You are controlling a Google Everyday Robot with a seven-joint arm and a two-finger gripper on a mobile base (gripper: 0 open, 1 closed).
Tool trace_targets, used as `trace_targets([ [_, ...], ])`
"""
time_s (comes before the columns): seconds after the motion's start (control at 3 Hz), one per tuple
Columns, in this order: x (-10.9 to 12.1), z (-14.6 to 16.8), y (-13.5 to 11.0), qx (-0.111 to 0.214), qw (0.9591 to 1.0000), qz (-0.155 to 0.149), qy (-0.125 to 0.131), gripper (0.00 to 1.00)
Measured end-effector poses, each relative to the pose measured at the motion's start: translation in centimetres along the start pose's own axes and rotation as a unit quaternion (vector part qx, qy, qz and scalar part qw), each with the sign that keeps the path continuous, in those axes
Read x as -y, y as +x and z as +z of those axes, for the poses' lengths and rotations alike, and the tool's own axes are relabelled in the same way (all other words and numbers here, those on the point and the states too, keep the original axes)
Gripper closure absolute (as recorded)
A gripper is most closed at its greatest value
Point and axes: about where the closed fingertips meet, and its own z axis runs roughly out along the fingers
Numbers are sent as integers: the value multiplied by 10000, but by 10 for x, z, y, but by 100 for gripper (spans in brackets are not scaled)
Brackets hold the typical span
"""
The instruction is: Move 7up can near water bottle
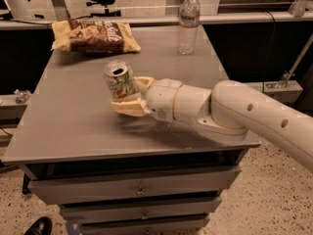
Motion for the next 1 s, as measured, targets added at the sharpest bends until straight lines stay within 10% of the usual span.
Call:
trace_targets([
  [1.0,197,-115,35,29,9819,38,1894,100],
])
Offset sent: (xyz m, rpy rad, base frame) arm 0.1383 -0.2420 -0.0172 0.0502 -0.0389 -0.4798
